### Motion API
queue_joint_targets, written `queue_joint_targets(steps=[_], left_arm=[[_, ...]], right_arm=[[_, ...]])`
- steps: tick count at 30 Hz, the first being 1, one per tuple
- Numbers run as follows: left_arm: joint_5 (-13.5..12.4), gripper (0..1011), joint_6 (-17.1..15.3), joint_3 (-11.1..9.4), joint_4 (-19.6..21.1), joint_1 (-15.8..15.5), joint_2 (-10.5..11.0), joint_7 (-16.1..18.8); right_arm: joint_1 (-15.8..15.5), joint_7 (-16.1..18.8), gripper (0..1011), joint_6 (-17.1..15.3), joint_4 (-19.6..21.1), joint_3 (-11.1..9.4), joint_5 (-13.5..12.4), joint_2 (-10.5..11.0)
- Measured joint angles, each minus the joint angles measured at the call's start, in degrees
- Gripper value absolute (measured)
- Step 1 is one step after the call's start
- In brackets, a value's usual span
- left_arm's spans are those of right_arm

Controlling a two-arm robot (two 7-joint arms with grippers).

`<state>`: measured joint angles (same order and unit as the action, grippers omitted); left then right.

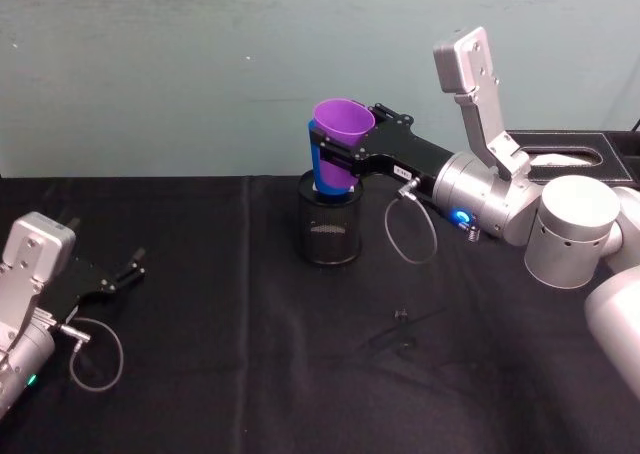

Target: Pick up one cup with a gripper and tap it against the other cup.

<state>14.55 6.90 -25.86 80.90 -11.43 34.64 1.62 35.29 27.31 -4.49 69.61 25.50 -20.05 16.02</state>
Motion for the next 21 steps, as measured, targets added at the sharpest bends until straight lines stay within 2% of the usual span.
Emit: queue_joint_targets(steps=[21], left_arm=[[0.00, 1000, 0.00, 0.00, 0.00, 0.00, 0.00, 0.00]], right_arm=[[0.00, 0.00, 735, 0.00, 0.00, 0.00, 0.00, 0.00]])
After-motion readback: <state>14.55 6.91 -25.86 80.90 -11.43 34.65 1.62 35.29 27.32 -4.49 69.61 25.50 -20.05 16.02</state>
